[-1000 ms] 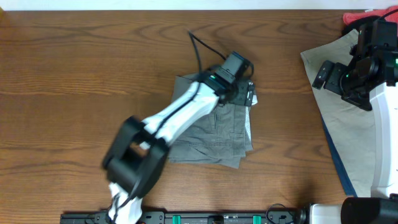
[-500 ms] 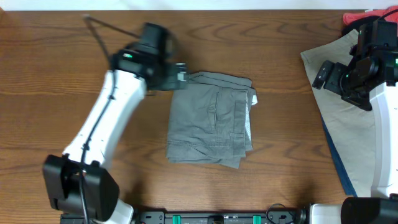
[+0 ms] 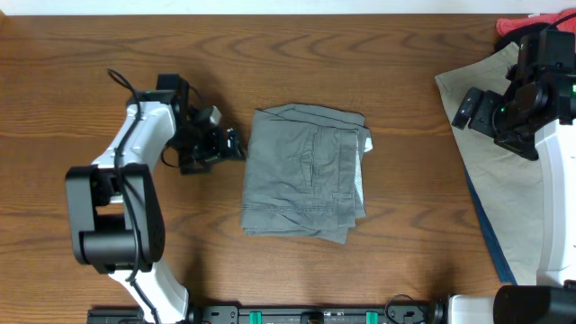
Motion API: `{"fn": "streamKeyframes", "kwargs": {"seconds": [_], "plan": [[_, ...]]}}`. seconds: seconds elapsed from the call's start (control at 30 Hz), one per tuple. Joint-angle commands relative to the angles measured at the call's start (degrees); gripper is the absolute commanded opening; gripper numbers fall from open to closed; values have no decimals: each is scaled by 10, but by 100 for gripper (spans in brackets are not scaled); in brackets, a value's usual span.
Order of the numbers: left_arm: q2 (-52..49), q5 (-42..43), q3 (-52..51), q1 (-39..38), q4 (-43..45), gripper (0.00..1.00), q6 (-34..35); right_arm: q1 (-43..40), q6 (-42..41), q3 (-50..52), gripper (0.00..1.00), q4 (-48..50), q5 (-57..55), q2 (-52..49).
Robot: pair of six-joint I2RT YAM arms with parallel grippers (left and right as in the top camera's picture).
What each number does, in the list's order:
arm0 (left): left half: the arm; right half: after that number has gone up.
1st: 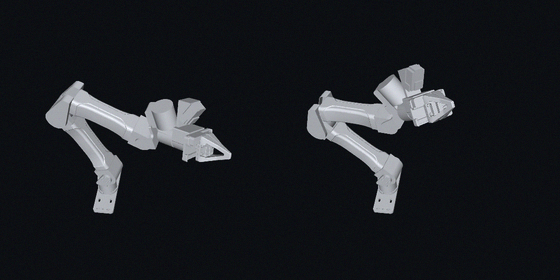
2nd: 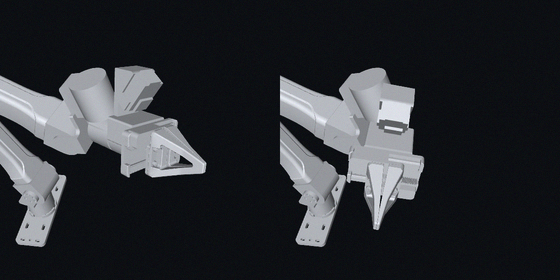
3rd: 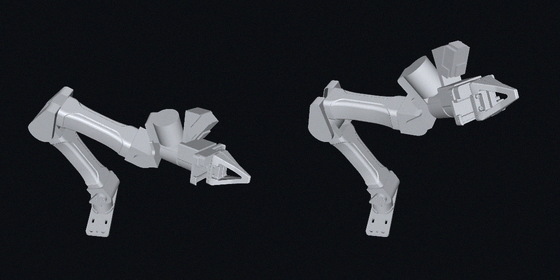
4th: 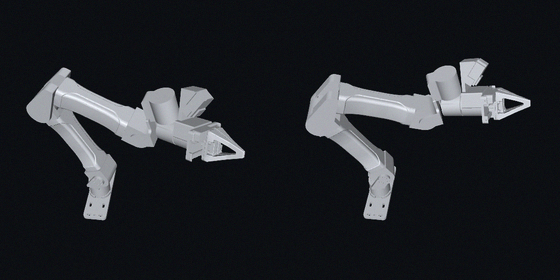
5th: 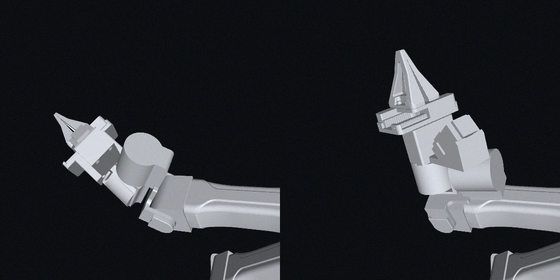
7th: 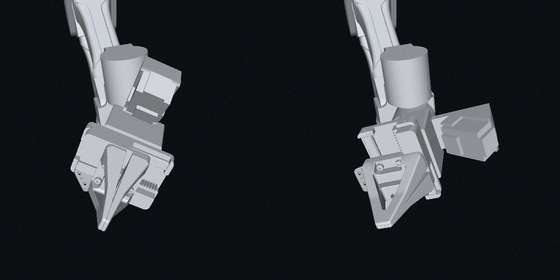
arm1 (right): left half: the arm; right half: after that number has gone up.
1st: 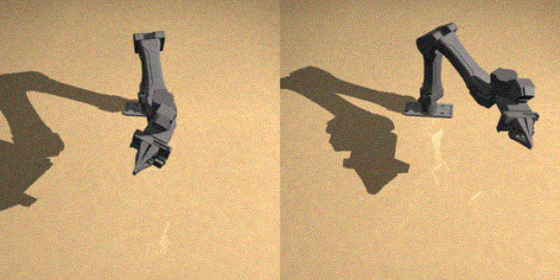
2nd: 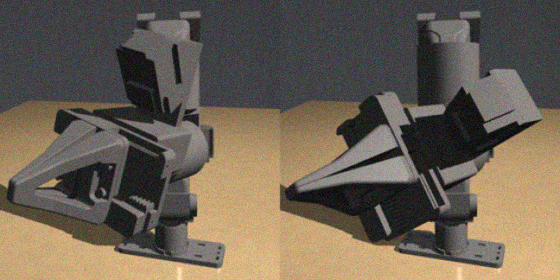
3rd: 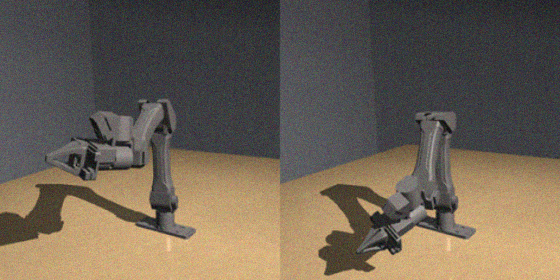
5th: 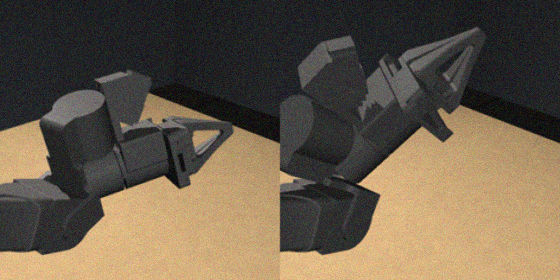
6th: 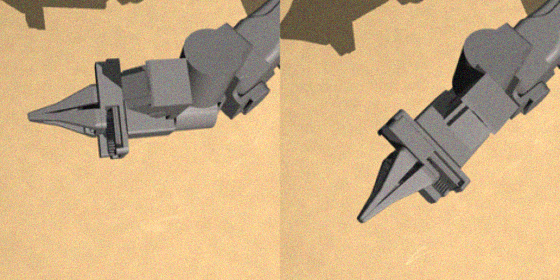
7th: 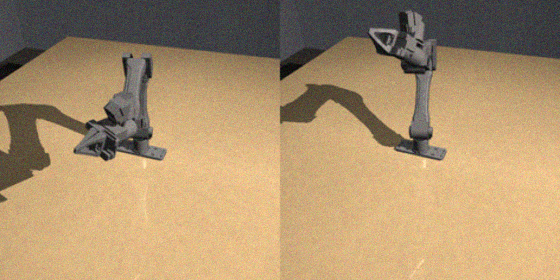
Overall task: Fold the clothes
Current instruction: 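Drag the folded shorts to the far left corner with the left gripper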
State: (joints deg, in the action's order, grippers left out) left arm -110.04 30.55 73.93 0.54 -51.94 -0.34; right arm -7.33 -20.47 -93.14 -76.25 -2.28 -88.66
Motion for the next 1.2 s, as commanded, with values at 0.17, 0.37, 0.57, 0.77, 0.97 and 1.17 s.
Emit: {"fn": "streamKeyframes", "kwargs": {"seconds": [0.17,0.37,0.57,0.77,0.97,1.17], "plan": [[-37,74,-33,-37,34,99,-48,-2,-7,0,99,0,0,-3],[-71,74,-40,-54,52,89,-48,-2,-7,0,99,0,0,-3],[-78,74,-41,-61,75,38,-35,-2,-7,0,99,0,0,-3],[-78,74,-41,-60,133,11,25,-2,-7,0,99,0,0,-3],[-78,74,-41,-26,246,6,132,-2,-7,0,99,0,0,-3],[-78,69,-41,72,360,6,220,-2,-7,0,99,0,0,-3]]}}
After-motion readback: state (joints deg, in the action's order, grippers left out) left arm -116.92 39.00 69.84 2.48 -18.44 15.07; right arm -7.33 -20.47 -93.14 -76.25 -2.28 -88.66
